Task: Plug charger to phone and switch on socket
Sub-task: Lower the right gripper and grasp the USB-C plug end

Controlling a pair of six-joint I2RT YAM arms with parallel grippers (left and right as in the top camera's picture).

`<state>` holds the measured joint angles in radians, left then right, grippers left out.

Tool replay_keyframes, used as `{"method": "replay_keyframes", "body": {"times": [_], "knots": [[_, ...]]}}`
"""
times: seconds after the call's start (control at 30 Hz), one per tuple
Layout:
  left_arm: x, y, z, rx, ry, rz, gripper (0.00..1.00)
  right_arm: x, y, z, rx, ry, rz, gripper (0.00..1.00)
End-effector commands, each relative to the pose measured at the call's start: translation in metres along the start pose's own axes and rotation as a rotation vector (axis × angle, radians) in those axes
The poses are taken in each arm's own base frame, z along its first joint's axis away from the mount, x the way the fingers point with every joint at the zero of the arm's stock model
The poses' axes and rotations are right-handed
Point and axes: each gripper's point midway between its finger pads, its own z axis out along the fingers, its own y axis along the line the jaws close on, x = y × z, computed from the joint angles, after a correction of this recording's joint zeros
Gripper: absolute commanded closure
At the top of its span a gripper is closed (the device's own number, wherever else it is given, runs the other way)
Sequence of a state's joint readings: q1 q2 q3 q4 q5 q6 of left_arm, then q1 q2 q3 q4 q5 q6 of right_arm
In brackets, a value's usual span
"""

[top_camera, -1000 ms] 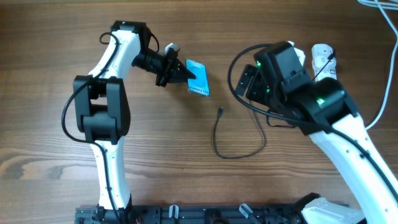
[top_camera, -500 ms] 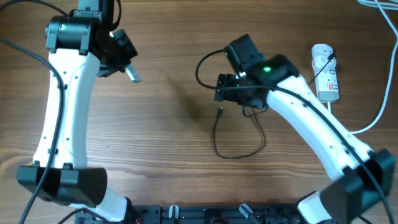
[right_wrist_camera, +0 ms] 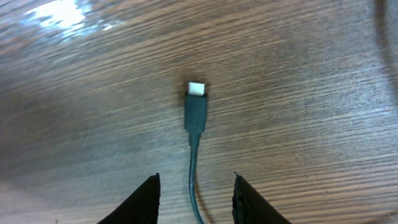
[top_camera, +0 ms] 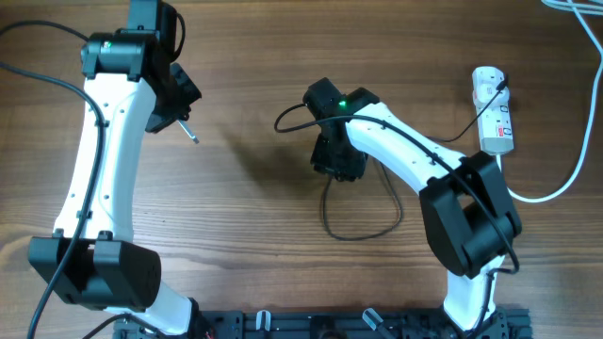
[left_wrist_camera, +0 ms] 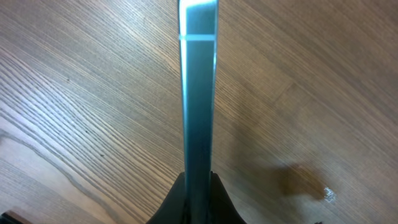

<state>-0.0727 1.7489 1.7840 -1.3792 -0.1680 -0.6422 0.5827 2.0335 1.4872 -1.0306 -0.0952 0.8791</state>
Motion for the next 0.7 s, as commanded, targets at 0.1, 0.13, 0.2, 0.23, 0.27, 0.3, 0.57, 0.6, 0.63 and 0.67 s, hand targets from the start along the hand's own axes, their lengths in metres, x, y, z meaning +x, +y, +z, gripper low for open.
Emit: {"method": "replay_keyframes", "body": {"times": [0.1, 0.13, 0.2, 0.23, 0.27, 0.3, 0.57, 0.6, 0.63, 0.67], "knots": [[-0.003, 0.003, 0.002, -0.018, -0.017, -0.024, 0.96, -0.005, -0.007, 0.028, 0.063, 0.005, 0.067, 0.66], [-0.004, 0.003, 0.002, -0.017, -0.018, -0.024, 0.96, -0.006, -0.007, 0.03, 0.062, 0.004, 0.066, 0.66], [-0.004, 0.003, 0.002, -0.016, -0.019, -0.024, 0.96, -0.008, -0.003, 0.032, 0.051, -0.004, 0.033, 0.66], [-0.004, 0.003, 0.002, -0.016, -0.019, -0.024, 0.96, -0.01, -0.002, 0.032, 0.043, -0.01, 0.004, 0.66], [-0.004, 0.003, 0.002, -0.015, -0.02, -0.024, 0.96, -0.01, -0.002, 0.032, 0.046, -0.014, -0.001, 0.66], [-0.005, 0.002, 0.002, -0.013, -0.022, -0.025, 0.96, -0.011, -0.003, 0.033, 0.052, -0.018, -0.001, 0.68], [-0.005, 0.002, 0.002, -0.014, -0.022, -0.025, 0.96, -0.009, -0.006, 0.033, 0.117, -0.079, 0.048, 0.71], [-0.005, 0.002, 0.002, -0.014, -0.022, -0.025, 0.96, -0.007, -0.003, 0.034, 0.113, -0.084, 0.038, 0.71], [-0.005, 0.002, 0.002, -0.014, -0.022, -0.025, 0.96, -0.007, -0.002, 0.034, 0.114, -0.089, 0.035, 0.71], [-0.005, 0.002, 0.002, -0.014, -0.022, -0.025, 0.96, -0.008, -0.002, 0.034, 0.122, -0.1, 0.034, 0.71]]}}
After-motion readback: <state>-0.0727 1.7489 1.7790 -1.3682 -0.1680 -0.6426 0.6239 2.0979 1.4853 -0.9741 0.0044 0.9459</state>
